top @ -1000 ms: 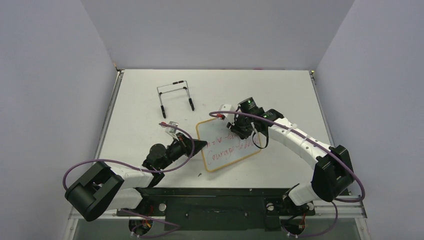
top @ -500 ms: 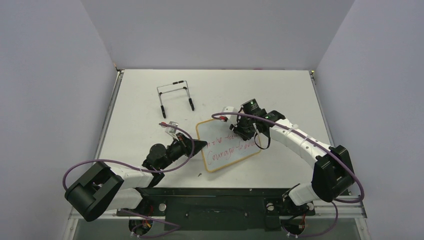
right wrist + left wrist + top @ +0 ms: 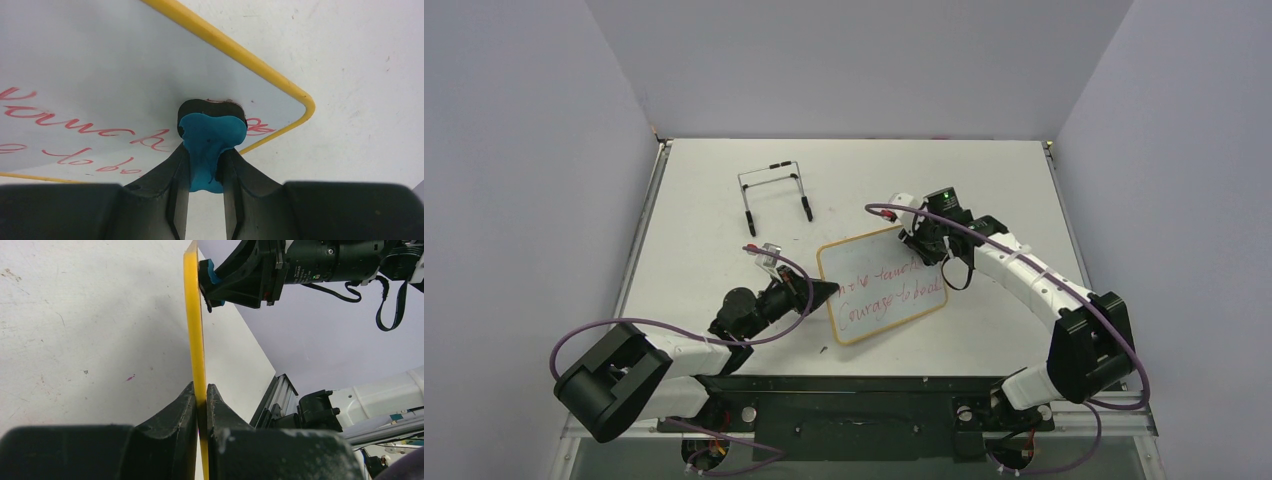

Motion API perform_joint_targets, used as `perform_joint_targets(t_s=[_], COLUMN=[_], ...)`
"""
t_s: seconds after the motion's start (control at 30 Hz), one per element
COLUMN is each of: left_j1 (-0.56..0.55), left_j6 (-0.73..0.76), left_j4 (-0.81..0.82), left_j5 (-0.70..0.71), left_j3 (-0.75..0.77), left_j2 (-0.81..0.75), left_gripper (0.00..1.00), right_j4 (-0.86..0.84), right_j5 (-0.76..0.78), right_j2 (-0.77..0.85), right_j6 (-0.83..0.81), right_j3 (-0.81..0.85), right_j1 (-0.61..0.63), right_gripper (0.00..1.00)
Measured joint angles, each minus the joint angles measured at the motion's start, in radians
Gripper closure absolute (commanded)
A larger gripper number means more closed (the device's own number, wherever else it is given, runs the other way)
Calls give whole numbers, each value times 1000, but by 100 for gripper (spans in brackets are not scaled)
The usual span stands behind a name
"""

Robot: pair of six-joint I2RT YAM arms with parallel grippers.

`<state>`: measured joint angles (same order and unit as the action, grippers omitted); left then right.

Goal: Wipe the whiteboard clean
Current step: Erase the whiteboard at the whiteboard stand.

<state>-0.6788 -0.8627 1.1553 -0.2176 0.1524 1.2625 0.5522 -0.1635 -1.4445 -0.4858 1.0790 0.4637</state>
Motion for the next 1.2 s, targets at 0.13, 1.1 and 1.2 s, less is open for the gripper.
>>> perform_joint_targets(t_s=[0.13, 1.1, 1.2], left_j1=[0, 0, 0], left_j6=[-3, -45, -42], left_j4=[0, 4, 1], left_j5=[-1, 0, 2], left_j3=[0, 1, 1], left_j2=[0, 21, 20], left_gripper=[100, 100, 100], right_j4=[16, 105, 151], right_j5=[-9, -92, -166], right_j2=[-1, -40, -40], right_j6=[-38, -76, -77], right_j3=[-4, 24, 47], right_j1=[18, 87, 96], right_gripper=[100, 100, 100])
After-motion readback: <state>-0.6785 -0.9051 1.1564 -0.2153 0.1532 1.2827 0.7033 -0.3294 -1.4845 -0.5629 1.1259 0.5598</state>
